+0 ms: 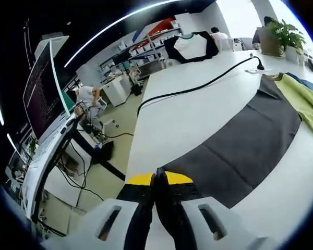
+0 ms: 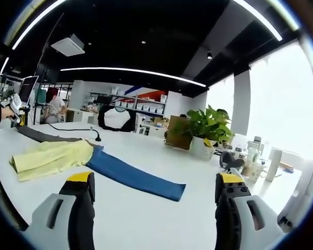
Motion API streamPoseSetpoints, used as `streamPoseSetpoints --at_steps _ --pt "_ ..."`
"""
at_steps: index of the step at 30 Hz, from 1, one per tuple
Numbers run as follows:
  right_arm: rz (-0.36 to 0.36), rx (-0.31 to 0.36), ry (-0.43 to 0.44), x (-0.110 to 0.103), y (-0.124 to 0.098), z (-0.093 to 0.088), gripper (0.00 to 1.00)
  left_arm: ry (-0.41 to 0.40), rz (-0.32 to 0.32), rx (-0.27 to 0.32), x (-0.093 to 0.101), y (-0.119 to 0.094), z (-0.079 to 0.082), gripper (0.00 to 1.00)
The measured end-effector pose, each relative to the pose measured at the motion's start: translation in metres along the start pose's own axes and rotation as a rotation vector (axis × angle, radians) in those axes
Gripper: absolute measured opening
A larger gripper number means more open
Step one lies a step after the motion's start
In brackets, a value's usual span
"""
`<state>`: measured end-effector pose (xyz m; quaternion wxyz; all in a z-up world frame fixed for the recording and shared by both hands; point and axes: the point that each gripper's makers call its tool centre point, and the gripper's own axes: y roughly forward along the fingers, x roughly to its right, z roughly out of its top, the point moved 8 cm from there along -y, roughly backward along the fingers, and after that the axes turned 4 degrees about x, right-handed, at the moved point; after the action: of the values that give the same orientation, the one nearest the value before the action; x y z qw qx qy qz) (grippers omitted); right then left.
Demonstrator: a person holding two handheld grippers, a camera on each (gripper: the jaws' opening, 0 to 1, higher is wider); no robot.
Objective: Fold the garment on the visible template until the final outline fits inside the template.
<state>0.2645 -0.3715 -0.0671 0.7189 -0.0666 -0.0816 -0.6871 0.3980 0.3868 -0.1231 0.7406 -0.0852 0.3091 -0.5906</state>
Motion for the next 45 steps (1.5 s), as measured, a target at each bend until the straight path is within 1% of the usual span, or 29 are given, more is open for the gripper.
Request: streamPoseSetpoints --at_steps 1,3,10,13,14,16,17,18,19,20,22,24,26,27,29,31,32,33,34,36,37,39,40,43,45 --pt "-0.001 0.000 0.000 0.000 0.000 0.000 0.99 0.001 0.002 -0.002 -0.001 0.001 -0.001 0.08" --pt "-0.005 -0.001 0.003 0.001 -0.001 0.000 0.99 0.018 0.025 -0.014 -0.005 0.000 -0.003 0.07" --pt "-0.005 -0.005 0.003 0.002 -0.001 -0.002 0.99 0.012 0.029 -0.028 -0.010 -0.004 -0.012 0.06" --pt "0.000 -0.007 0.002 0.000 -0.001 -0.002 0.99 -0.001 0.031 -0.013 -0.010 -0.007 -0.013 0.05" --pt "0.001 -0.006 0.001 0.000 -0.001 -0.002 0.99 -0.014 0.026 0.005 -0.009 -0.009 -0.011 0.05" --pt "0.002 -0.007 0.001 -0.001 0.000 -0.002 0.99 -0.065 -0.003 0.058 -0.004 -0.013 -0.007 0.05" --pt "0.002 -0.006 0.001 -0.001 0.000 -0.002 0.99 -0.112 -0.019 0.099 -0.001 -0.016 -0.004 0.05" --pt "0.003 -0.007 0.000 -0.001 0.000 -0.002 0.99 -0.144 -0.031 0.114 0.000 -0.019 -0.002 0.05" --pt "0.005 -0.008 0.000 -0.002 0.000 -0.002 0.99 -0.190 -0.047 0.143 0.002 -0.023 0.000 0.05" --pt "0.006 -0.009 0.000 -0.002 0.000 -0.002 0.99 -0.211 -0.052 0.157 0.003 -0.025 0.002 0.05" --pt "0.008 -0.008 0.000 -0.003 0.001 -0.002 0.99 -0.211 -0.063 0.182 0.006 -0.032 0.005 0.05" --pt "0.009 -0.008 0.000 -0.003 0.001 -0.002 0.99 -0.216 -0.078 0.219 0.009 -0.040 0.010 0.05" --pt "0.008 -0.008 0.001 -0.003 0.001 -0.002 0.99 -0.239 -0.091 0.255 0.011 -0.047 0.014 0.06" --pt "0.009 -0.008 0.002 -0.003 0.001 -0.002 0.99 -0.256 -0.095 0.285 0.013 -0.052 0.018 0.06" --pt "0.011 -0.008 0.002 -0.003 0.001 -0.002 0.99 -0.256 -0.111 0.320 0.016 -0.060 0.023 0.06" --pt "0.011 -0.009 0.002 -0.003 0.001 -0.002 0.99 -0.250 -0.110 0.344 0.018 -0.068 0.027 0.06" --pt "0.012 -0.008 0.004 -0.003 0.001 -0.002 0.99 -0.237 -0.105 0.346 0.020 -0.071 0.028 0.06" --pt "0.013 -0.008 0.004 -0.003 0.001 -0.002 0.99 -0.183 -0.063 0.360 0.018 -0.076 0.031 0.08" --pt "0.013 -0.008 0.004 -0.003 0.001 -0.002 0.99 -0.180 -0.061 0.391 0.022 -0.082 0.034 0.10" --pt "0.010 -0.009 0.004 -0.002 0.001 -0.002 0.99 -0.202 -0.089 0.422 0.028 -0.092 0.038 0.10" --pt "0.011 -0.009 0.004 -0.002 0.001 -0.002 0.99 -0.200 -0.085 0.426 0.030 -0.096 0.038 0.11" --pt "0.022 -0.018 -0.008 -0.003 0.001 -0.002 0.99 -0.175 -0.079 0.457 0.034 -0.105 0.042 0.15" --pt "0.023 -0.019 -0.011 -0.004 0.001 -0.002 0.99 -0.176 -0.081 0.467 0.036 -0.108 0.044 0.17" --pt "0.028 -0.018 -0.002 -0.005 0.001 -0.002 0.99 -0.211 -0.120 0.511 0.042 -0.123 0.049 0.19" --pt "0.028 -0.017 -0.004 -0.005 0.001 -0.002 0.99 -0.218 -0.128 0.522 0.045 -0.131 0.050 0.21"
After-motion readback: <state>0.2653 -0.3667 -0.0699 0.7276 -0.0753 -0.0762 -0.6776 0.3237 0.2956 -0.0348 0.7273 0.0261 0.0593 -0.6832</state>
